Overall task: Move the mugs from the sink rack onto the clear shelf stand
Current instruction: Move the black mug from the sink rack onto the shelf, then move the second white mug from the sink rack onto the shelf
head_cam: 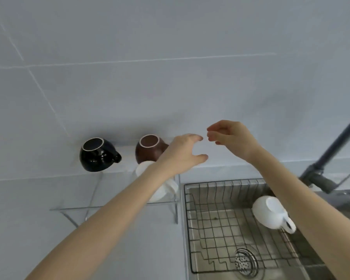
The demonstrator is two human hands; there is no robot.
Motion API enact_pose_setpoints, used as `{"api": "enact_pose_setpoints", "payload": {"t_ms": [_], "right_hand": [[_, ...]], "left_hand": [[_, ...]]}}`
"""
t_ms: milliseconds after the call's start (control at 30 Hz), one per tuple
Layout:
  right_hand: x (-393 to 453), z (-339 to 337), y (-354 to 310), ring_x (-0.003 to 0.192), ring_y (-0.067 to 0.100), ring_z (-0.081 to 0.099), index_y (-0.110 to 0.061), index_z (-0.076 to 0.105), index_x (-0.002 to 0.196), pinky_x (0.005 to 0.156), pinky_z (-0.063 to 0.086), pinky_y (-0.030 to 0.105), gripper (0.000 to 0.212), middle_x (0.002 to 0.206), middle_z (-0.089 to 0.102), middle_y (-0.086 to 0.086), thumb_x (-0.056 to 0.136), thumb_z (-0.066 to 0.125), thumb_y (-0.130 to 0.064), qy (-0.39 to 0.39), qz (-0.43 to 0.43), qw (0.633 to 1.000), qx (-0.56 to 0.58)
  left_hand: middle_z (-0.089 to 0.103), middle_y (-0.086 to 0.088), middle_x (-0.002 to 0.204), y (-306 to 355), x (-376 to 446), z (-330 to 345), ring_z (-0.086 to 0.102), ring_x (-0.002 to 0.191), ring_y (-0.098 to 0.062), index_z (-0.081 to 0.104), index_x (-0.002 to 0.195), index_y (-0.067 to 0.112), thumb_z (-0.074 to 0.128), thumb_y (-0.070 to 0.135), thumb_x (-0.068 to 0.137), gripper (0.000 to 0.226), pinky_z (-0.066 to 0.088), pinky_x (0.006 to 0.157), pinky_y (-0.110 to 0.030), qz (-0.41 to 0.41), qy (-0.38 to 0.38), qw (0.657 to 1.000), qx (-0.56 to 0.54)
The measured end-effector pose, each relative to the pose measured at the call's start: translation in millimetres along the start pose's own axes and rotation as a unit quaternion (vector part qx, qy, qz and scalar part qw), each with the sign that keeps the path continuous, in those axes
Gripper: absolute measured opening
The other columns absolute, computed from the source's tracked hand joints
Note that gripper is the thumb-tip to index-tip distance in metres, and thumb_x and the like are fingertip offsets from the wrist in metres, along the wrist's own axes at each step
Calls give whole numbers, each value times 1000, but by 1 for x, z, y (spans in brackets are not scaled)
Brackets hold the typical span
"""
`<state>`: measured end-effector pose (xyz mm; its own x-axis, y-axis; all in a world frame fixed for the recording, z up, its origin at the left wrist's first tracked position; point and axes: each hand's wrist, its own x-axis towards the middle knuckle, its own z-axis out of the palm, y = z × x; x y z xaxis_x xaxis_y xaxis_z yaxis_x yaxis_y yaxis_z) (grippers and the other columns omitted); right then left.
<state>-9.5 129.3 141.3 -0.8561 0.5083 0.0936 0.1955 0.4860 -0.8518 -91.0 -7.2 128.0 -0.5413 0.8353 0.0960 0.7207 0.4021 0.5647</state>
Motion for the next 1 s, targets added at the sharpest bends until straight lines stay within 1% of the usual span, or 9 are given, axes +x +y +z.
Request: {"api": "enact_pose_setpoints", "payload": {"t_ms": [100, 300, 400, 500, 567, 600, 733, 867, 1000], "right_hand": [[-21, -34, 41, 92, 26, 65, -15, 66, 92, 91, 52, 46, 12, 86, 70, 8, 83, 60, -18, 21, 44, 998, -25], [-68, -75, 130, 89, 14, 59, -11, 65, 105, 81, 42, 26, 23, 95, 66, 3, 84, 59, -20, 44, 141, 987, -68], [-89, -80, 179, 93, 17, 60, -9, 65, 105, 81, 40, 26, 24, 99, 68, 7, 83, 61, -18, 62, 196, 975, -80], [-105, -75, 221, 103, 25, 60, -6, 60, 113, 87, 44, 31, 32, 112, 67, 14, 84, 60, -18, 69, 254, 961, -83], [-115, -68, 243, 108, 27, 58, -5, 55, 119, 88, 43, 32, 38, 117, 64, 16, 85, 59, -19, 73, 280, 953, -89], [-119, -64, 253, 107, 27, 58, -5, 54, 120, 86, 42, 30, 39, 117, 64, 16, 85, 58, -19, 78, 288, 950, -95], [-126, -53, 277, 94, 27, 60, -3, 55, 116, 79, 42, 30, 35, 104, 67, 16, 86, 57, -22, 104, 304, 942, -96], [-127, -43, 293, 78, 20, 57, -6, 61, 105, 69, 43, 28, 28, 87, 66, 9, 88, 54, -27, 112, 313, 940, -81], [-127, -38, 299, 70, 22, 58, -5, 65, 93, 60, 44, 29, 25, 78, 68, 14, 87, 55, -26, 122, 318, 936, -90]], "left_hand": [[49, -3, 142, 24, 9, 44, 43, 132, -16, 47, 133, 15, 67, 33, 79, 61, 30, 103, -21, 3, -60, 996, -70], [48, -4, 143, 51, 28, 137, 45, 131, -16, 43, 136, 16, 74, 32, 73, 72, 34, 104, -25, -22, -185, 973, -138], [49, -7, 142, 52, 35, 182, 46, 130, -19, 43, 136, 14, 75, 25, 72, 72, 35, 105, -28, -36, -230, 963, -136], [48, -8, 142, 47, 41, 221, 45, 130, -21, 39, 137, 13, 76, 22, 71, 76, 33, 101, -26, -50, -256, 957, -123], [46, -8, 143, 42, 46, 242, 41, 131, -22, 37, 137, 12, 76, 20, 70, 78, 30, 98, -25, -54, -270, 954, -116], [41, -8, 145, 39, 51, 252, 36, 134, -23, 33, 139, 12, 77, 19, 70, 83, 28, 101, -27, -52, -280, 952, -108], [26, -8, 154, 28, 71, 280, 23, 142, -23, 18, 146, 13, 80, 22, 65, 102, 19, 115, -37, -52, -301, 949, -78], [32, -7, 151, 22, 82, 299, 29, 139, -23, 23, 144, 16, 82, 20, 61, 102, 24, 113, -38, -43, -303, 948, -86], [41, -6, 145, 17, 82, 309, 37, 133, -22, 31, 141, 16, 84, 19, 59, 98, 30, 107, -32, -59, -260, 955, -132]]}}
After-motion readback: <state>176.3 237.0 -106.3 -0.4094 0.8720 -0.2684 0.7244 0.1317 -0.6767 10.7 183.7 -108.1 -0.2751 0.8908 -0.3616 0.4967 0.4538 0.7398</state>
